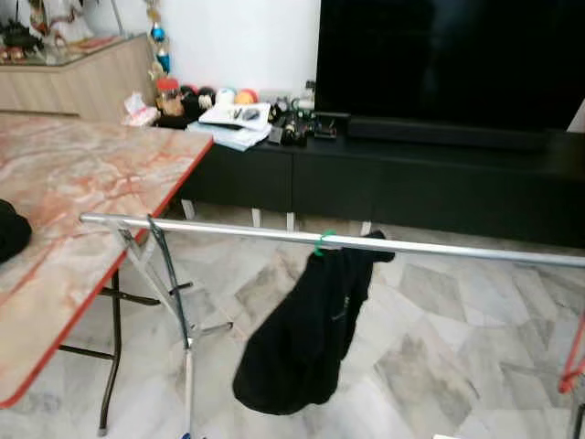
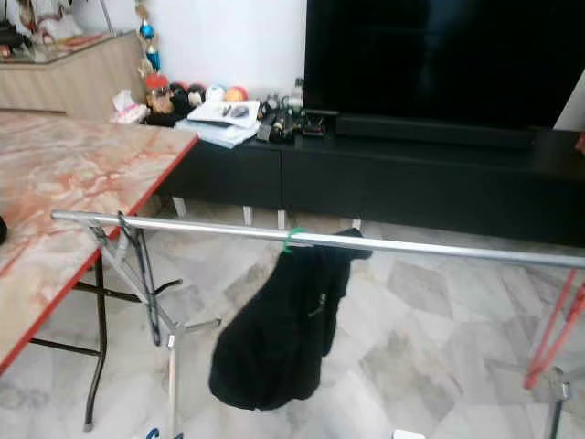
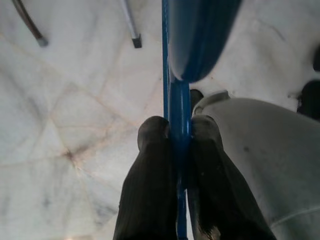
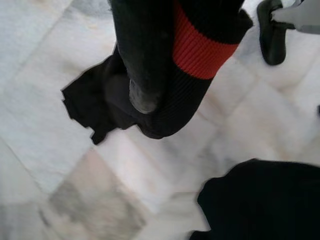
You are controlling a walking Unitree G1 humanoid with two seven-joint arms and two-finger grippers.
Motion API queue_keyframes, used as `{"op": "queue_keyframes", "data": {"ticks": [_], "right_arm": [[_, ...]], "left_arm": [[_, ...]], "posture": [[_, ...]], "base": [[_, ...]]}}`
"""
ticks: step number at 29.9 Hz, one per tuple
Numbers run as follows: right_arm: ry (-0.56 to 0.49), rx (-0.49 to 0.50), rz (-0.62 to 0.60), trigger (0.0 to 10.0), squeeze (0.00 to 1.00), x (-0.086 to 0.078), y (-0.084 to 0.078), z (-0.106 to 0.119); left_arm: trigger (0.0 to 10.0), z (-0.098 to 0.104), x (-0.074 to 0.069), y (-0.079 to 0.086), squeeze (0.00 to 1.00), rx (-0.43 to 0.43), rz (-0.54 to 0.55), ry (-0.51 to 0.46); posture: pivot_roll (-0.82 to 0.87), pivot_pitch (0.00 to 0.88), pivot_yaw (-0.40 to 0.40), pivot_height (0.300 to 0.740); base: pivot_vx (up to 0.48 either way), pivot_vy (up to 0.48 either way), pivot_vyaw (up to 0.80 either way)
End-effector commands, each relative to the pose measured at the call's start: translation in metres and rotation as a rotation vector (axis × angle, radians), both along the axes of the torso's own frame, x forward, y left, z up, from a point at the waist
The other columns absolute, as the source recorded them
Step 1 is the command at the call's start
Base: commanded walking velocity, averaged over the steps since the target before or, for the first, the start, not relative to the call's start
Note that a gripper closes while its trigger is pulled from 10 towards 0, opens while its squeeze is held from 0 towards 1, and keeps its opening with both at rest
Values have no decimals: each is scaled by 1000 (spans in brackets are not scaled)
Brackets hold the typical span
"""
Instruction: Hang hanger
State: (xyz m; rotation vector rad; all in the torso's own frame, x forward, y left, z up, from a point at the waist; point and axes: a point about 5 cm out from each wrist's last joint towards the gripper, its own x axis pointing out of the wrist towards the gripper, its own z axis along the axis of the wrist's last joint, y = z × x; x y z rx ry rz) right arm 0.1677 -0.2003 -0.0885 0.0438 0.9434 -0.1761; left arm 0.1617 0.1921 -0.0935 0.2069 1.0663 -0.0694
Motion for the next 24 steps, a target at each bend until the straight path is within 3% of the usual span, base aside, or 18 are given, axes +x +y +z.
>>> {"op": "queue_keyframes", "data": {"ticks": [1,7,10,18,24], "right_arm": [[-18,14,8,10000,0,7,8,2],[-17,16,0,10000,0,3,8,0],[-20,11,-20,10000,0,-3,-5,0],[-27,-1,-26,10000,0,0,-19,4],[-31,-6,-25,10000,0,2,-20,5]], "left_arm": [[10000,-6,-16,2,0,7,-5,58],[10000,-6,-16,2,0,9,-8,53],[10000,-6,-16,2,0,14,-14,52],[10000,-6,-16,2,0,13,-15,52],[10000,-6,-16,2,0,13,-17,53]], "posture": [[107,0,-4,740],[107,0,-4,740],[107,0,-4,740],[108,0,-6,740],[111,0,-6,740]], "base": [[0,322,0],[0,96,0],[0,0,-800],[0,0,-800],[0,0,0]]}}
